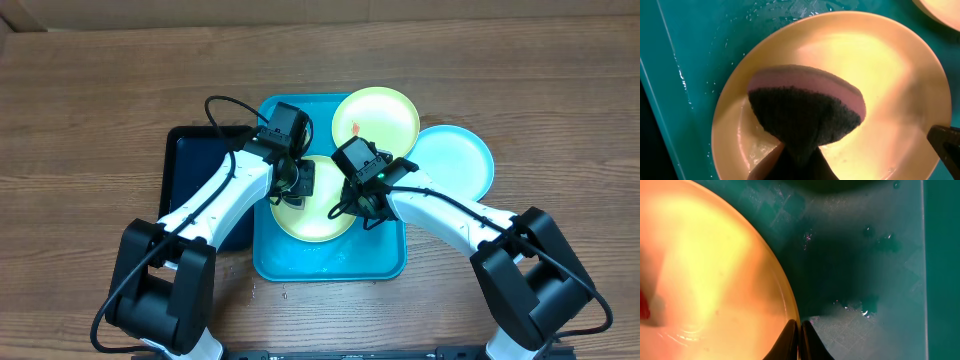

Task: Clean dirty plates on tray and stack at the side
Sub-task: 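Scrub the yellow plate with the sponge while the right gripper holds it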

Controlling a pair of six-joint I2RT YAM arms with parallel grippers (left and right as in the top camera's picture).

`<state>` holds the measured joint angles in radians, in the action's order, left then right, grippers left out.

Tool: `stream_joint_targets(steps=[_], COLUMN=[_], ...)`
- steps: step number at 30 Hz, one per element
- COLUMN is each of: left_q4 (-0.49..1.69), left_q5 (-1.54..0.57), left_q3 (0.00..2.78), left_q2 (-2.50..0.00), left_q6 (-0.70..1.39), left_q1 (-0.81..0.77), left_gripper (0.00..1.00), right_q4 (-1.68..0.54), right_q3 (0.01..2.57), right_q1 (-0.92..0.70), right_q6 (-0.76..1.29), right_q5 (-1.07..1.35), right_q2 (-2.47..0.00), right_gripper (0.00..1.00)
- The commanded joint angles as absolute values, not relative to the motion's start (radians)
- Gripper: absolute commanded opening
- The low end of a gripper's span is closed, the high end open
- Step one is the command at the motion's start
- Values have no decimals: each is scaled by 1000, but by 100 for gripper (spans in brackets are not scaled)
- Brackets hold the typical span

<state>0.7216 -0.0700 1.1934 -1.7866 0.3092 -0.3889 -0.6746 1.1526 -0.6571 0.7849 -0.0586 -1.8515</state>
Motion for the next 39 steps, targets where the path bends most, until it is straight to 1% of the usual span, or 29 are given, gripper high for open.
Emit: stream_joint_targets(steps=[1,21,32,35,39], left_q4=[713,714,698,707,732], left_q5=[-48,4,1,-56,-171], left_q3=[1191,1191,1187,1188,1189], left_q2=[-1796,-1806,-1943,-1979,-1967], left_q6=[322,323,360,359,343], left_q1=[-390,-390,-390,-389,-381], left_gripper=[4,4,4,4,4], right_q4=[-674,-655,-655,-655,-655], right_q3=[1145,1145,1145,1145,1145], right_q1=[-662,-662,-662,-662,-662], right_q6=[788,740,740,740,740], right_q5=[-73,-51,-51,-51,-51], right_q2=[-1842,-1842,-1842,-1842,-1842], right_gripper=[4,4,4,4,4])
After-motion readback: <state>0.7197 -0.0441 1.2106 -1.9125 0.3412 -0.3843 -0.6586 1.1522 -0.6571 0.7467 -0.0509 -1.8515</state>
